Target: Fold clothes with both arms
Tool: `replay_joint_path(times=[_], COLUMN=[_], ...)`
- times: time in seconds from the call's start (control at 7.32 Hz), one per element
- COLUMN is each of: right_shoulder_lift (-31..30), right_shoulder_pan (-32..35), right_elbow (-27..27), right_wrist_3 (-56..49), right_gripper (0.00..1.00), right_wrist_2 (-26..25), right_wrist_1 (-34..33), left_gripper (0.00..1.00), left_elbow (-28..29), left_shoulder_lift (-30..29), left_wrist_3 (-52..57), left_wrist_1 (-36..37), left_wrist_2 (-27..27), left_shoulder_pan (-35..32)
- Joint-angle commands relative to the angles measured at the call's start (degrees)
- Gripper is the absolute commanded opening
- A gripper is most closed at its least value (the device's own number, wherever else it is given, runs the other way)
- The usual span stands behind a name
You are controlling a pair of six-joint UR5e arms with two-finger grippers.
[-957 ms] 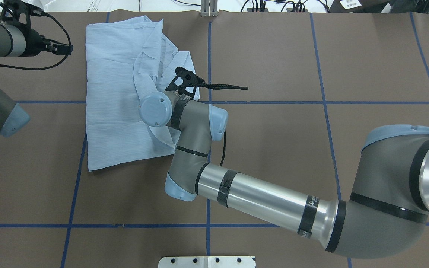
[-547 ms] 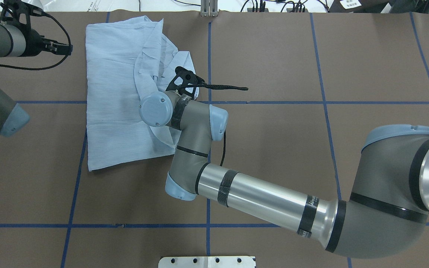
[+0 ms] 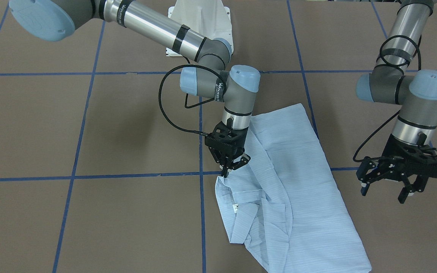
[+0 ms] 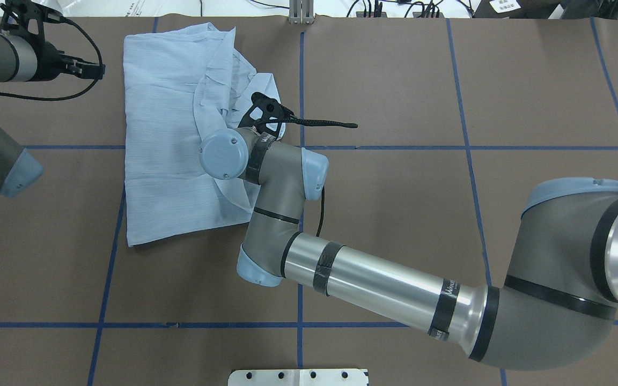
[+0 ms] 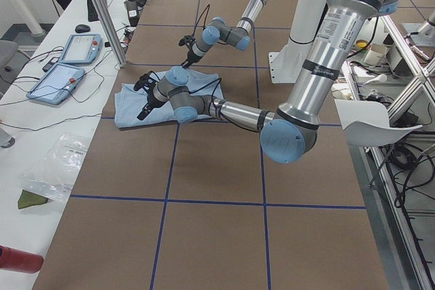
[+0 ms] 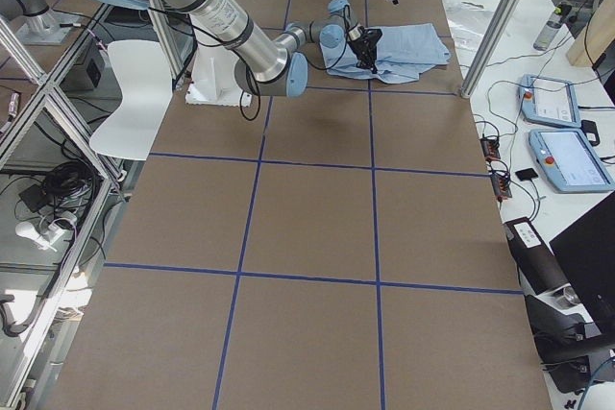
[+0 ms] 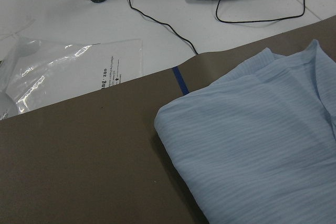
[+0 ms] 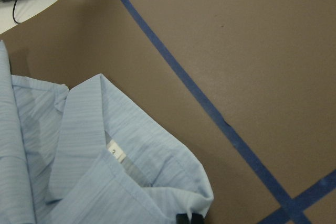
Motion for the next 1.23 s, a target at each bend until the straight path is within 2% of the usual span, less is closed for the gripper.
replay_joint_path(times=[0.0,0.14,0.27,0.41,0.96,1.09], right_shoulder_lift=[-14.4,-20.66,-27.24,-31.05,-35.83,-35.31], right_shoulder_pan=[0.05,-1.52,-3.79,-5.47,-5.57,-5.75], right_elbow=[20.14,29.64,37.66,41.13,45.02,44.86], right_wrist_3=[-0.32,-0.15,0.2,0.21,-0.58,-0.85], right_gripper=[0.0,0.0,0.0,0.0,0.0,0.99], right_wrist_2=[0.08,0.0,-0.7,-2.45,-2.38,-2.55], right_wrist_1=[-4.88,-8.75,-9.57,-9.58,-9.49,-9.57], left_gripper=[1.0,1.0,1.0,1.0,1.0,1.0], left_elbow=[-0.06,-0.06,-0.06,-0.14,-0.41,-0.41], left_shoulder_lift=[0.0,0.0,0.0,-0.09,0.0,0.0], left_wrist_3=[-0.01,-0.01,-0.01,-0.01,-0.01,-0.01], left_wrist_1=[0.0,0.0,0.0,0.0,0.0,0.0], left_wrist_2=[0.0,0.0,0.0,0.0,-0.09,-0.09], left_shoulder_pan=[0.0,0.0,0.09,0.09,0.09,0.09])
